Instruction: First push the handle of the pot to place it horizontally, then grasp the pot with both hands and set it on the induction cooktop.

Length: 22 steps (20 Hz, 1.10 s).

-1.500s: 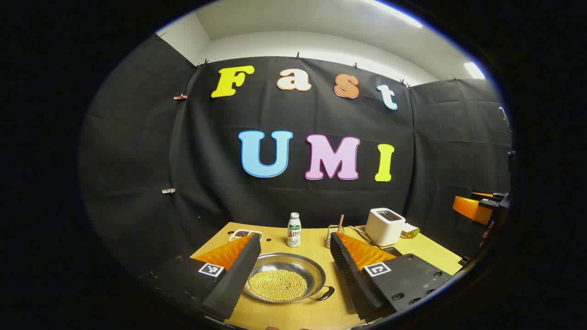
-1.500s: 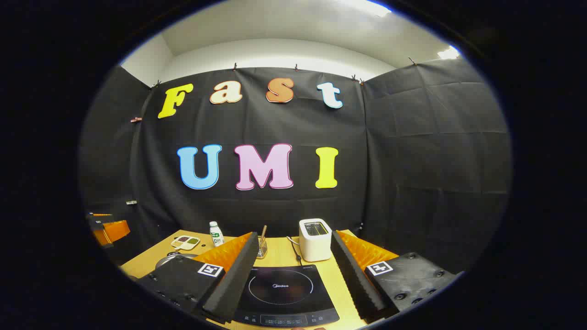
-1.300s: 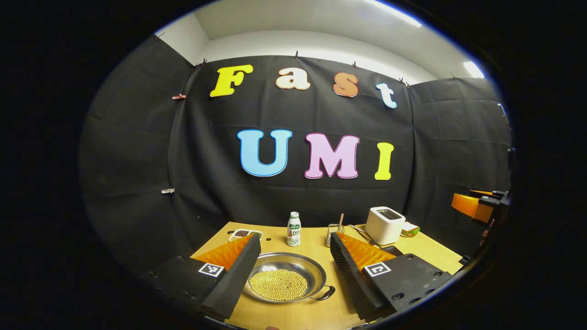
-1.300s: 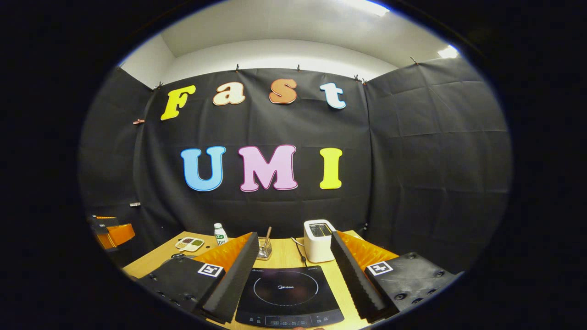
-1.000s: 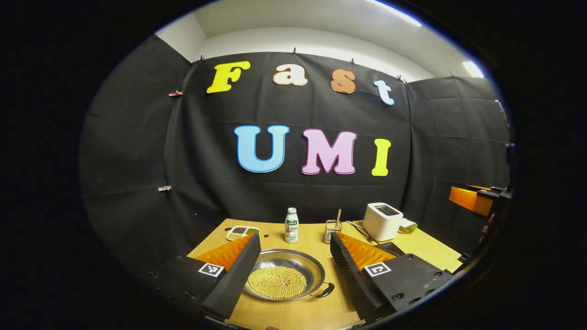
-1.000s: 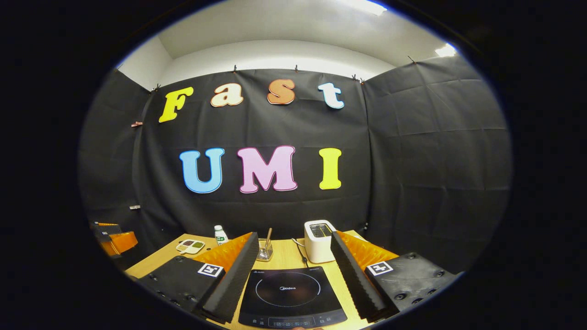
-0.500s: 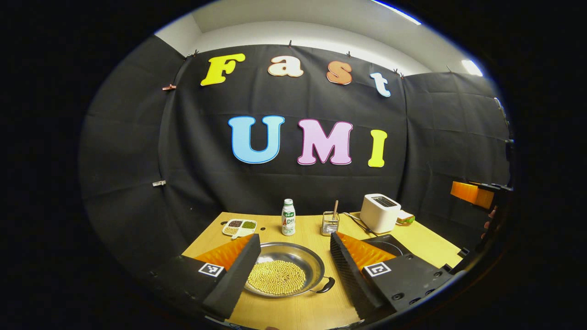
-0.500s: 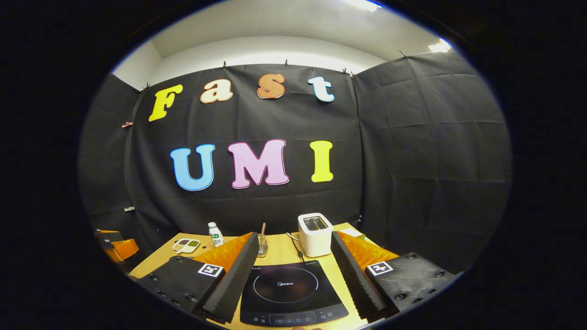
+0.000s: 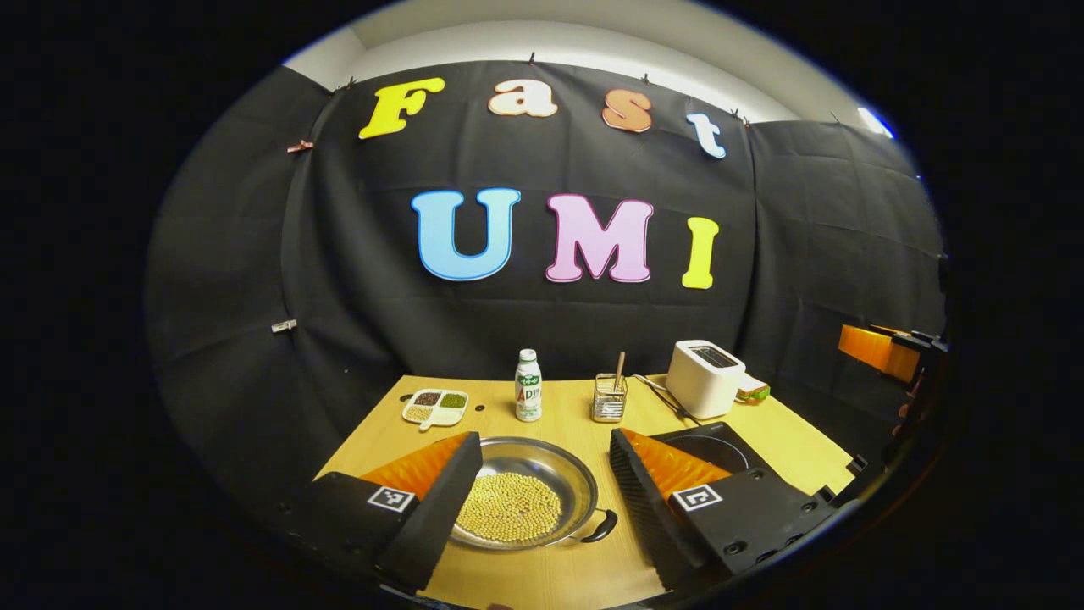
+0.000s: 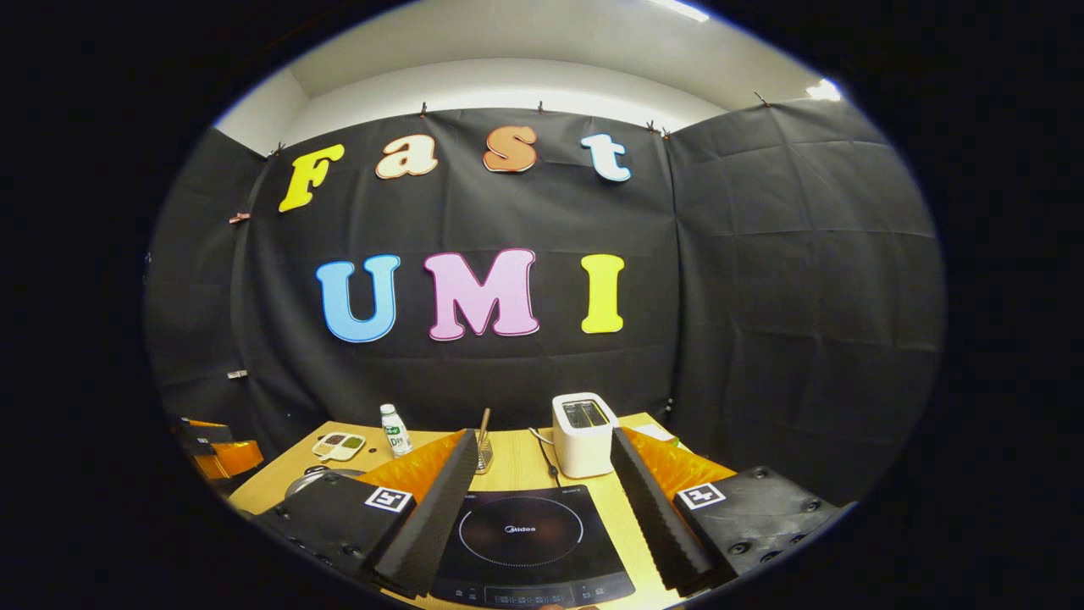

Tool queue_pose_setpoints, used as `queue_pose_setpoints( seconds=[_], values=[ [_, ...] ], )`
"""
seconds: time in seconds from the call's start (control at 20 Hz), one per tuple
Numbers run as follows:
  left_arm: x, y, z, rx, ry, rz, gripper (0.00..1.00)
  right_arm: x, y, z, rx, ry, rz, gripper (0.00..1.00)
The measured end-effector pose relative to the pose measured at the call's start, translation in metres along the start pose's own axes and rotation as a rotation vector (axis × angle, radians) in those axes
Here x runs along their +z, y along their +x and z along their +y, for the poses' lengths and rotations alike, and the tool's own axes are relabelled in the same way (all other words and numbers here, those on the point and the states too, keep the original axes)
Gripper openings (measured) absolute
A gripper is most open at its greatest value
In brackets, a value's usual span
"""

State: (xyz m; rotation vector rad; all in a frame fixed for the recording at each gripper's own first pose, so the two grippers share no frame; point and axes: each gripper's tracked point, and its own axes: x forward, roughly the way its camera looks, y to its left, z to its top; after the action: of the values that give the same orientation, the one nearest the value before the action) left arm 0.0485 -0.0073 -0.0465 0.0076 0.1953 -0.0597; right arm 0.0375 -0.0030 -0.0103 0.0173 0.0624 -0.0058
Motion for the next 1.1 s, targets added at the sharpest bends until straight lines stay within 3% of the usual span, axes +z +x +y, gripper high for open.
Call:
queue_pose_setpoints(
  seconds=[0.15, 0.3, 0.45, 0.5, 0.6, 0.75, 0.8, 0.95, 1.1],
  values=[
    [-0.014, 0.012, 0.007, 0.035, -0.020, 0.067, 0.85, -0.002, 0.014, 0.004, 0.034, -0.013, 0.000, 0.98],
    [-0.034, 0.021, 0.017, 0.075, -0.006, 0.147, 0.63, -0.010, 0.024, 0.010, 0.079, -0.026, 0.017, 0.98],
    [-0.059, 0.026, 0.022, 0.079, -0.006, 0.242, 0.47, -0.012, 0.035, 0.011, 0.108, -0.021, 0.024, 0.98],
    [-0.070, 0.030, 0.021, 0.071, -0.005, 0.271, 0.35, -0.012, 0.039, 0.011, 0.114, -0.018, 0.025, 0.98],
    [-0.088, 0.032, 0.018, 0.055, 0.020, 0.321, 0.20, -0.016, 0.045, 0.010, 0.126, -0.009, 0.036, 0.98],
    [-0.122, 0.032, 0.012, 0.028, 0.039, 0.412, 0.13, -0.020, 0.052, 0.005, 0.134, 0.005, 0.054, 0.98],
    [-0.140, 0.029, 0.011, 0.019, 0.043, 0.455, 0.06, -0.021, 0.053, 0.003, 0.134, 0.009, 0.057, 0.98],
    [-0.187, 0.021, -0.006, -0.052, 0.053, 0.581, 0.05, -0.021, 0.058, -0.005, 0.124, 0.022, 0.062, 0.98],
    [-0.212, 0.019, -0.015, -0.105, 0.096, 0.634, 0.05, -0.021, 0.060, -0.017, 0.106, 0.029, 0.061, 0.98]
  ],
)
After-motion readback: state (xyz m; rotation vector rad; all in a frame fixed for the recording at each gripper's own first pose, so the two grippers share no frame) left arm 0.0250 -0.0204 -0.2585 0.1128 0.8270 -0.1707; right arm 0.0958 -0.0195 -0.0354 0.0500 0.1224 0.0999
